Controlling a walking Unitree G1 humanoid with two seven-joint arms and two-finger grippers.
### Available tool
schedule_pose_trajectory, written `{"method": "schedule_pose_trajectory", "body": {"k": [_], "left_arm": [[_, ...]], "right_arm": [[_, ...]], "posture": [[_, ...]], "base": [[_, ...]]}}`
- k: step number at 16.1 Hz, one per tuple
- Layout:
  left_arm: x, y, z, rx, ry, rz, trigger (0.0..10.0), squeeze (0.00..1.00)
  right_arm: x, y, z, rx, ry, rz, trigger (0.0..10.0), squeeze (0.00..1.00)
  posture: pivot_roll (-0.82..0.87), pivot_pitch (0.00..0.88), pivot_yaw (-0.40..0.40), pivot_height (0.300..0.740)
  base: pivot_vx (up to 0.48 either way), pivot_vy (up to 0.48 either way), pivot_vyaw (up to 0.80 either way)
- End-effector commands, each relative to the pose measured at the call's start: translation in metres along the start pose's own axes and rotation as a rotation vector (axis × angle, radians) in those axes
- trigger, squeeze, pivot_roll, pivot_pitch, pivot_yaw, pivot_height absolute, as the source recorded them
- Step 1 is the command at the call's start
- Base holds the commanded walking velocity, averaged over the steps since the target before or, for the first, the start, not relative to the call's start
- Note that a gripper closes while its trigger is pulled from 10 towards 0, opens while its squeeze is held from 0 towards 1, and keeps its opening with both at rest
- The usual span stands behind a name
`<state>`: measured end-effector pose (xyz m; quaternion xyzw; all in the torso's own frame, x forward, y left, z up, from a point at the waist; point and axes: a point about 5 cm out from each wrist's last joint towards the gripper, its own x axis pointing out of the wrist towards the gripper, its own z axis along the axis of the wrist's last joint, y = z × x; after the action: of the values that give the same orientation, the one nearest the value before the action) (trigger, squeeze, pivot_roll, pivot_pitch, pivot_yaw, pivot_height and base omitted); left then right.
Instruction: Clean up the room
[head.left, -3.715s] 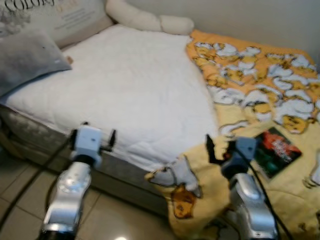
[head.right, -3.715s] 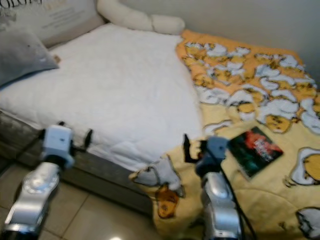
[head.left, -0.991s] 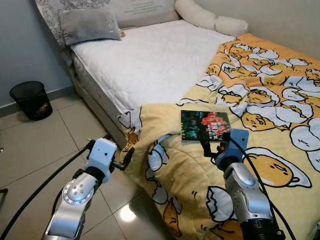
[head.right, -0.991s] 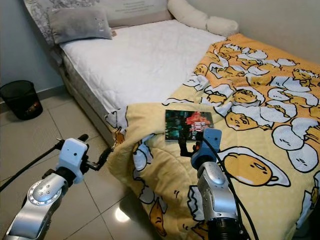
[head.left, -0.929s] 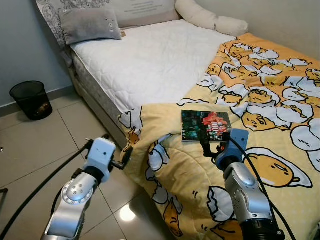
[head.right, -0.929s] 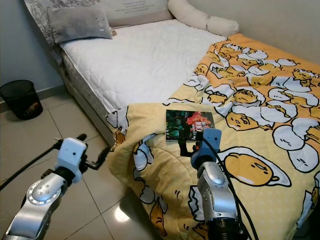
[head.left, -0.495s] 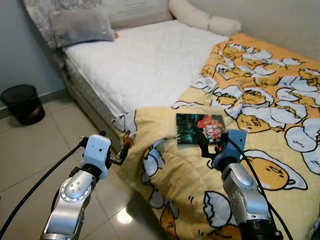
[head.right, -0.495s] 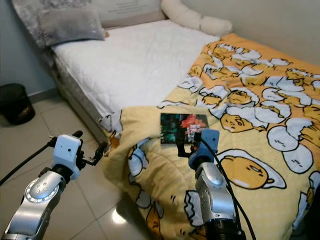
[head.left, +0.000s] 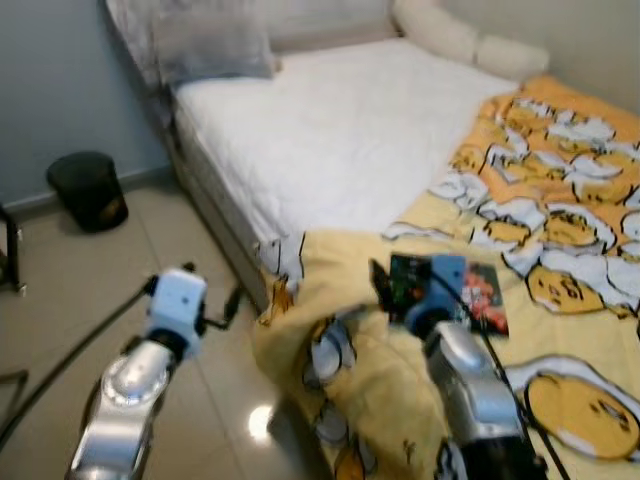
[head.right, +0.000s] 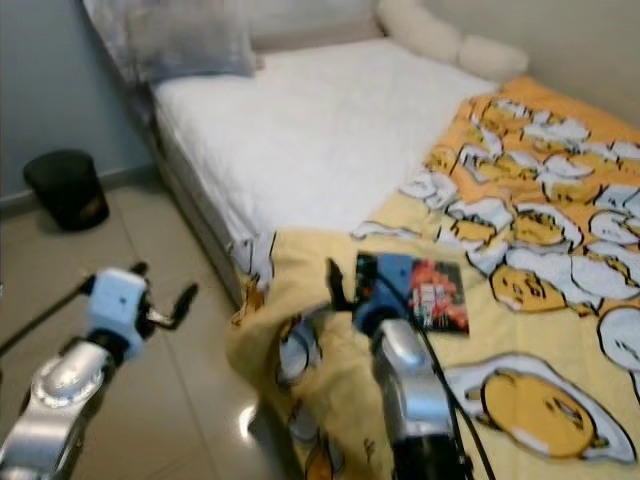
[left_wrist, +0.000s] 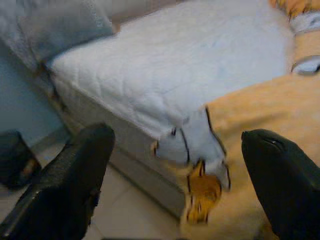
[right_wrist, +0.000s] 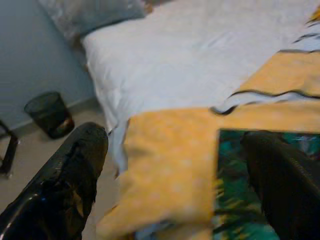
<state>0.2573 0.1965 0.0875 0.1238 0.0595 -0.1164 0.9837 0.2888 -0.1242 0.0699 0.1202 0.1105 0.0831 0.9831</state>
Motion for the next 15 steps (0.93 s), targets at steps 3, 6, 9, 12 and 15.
{"method": "schedule_pose_trajectory", "body": {"k": [3, 6, 9, 12, 15], "left_arm": [[0.004, -0.011, 0.003, -0.002, -0.014, -0.044, 10.0, 0.87], [0.004, -0.015, 0.003, -0.006, -0.010, -0.099, 10.0, 0.86], [0.003, -0.022, 0.003, 0.001, -0.006, -0.211, 10.0, 0.87], [0.002, -0.025, 0.003, 0.024, 0.010, -0.309, 10.0, 0.87], [-0.001, -0.027, 0.001, 0.041, 0.029, -0.388, 10.0, 0.87]], "right_arm": [[-0.008, -0.024, -0.001, 0.016, 0.007, -0.091, 10.0, 0.00], [-0.009, -0.029, -0.001, 0.036, 0.013, -0.127, 10.0, 0.00], [-0.007, -0.043, 0.007, -0.037, -0.041, -0.193, 10.0, 1.00], [-0.005, -0.063, -0.001, 0.035, 0.062, -0.315, 10.0, 1.00], [-0.007, -0.072, -0.009, 0.238, 0.136, -0.370, 10.0, 1.00]], "posture": [[0.07, 0.000, -0.012, 0.740], [0.07, 0.000, -0.012, 0.740], [0.07, 0.000, -0.015, 0.740], [0.07, 0.000, -0.018, 0.740], [0.07, 0.000, -0.021, 0.740]], "base": [[0.200, 0.000, 0.00], [0.000, 0.000, 0.00], [0.000, 0.000, 0.00], [0.000, 0.000, 0.00], [0.000, 0.000, 0.00]]}}
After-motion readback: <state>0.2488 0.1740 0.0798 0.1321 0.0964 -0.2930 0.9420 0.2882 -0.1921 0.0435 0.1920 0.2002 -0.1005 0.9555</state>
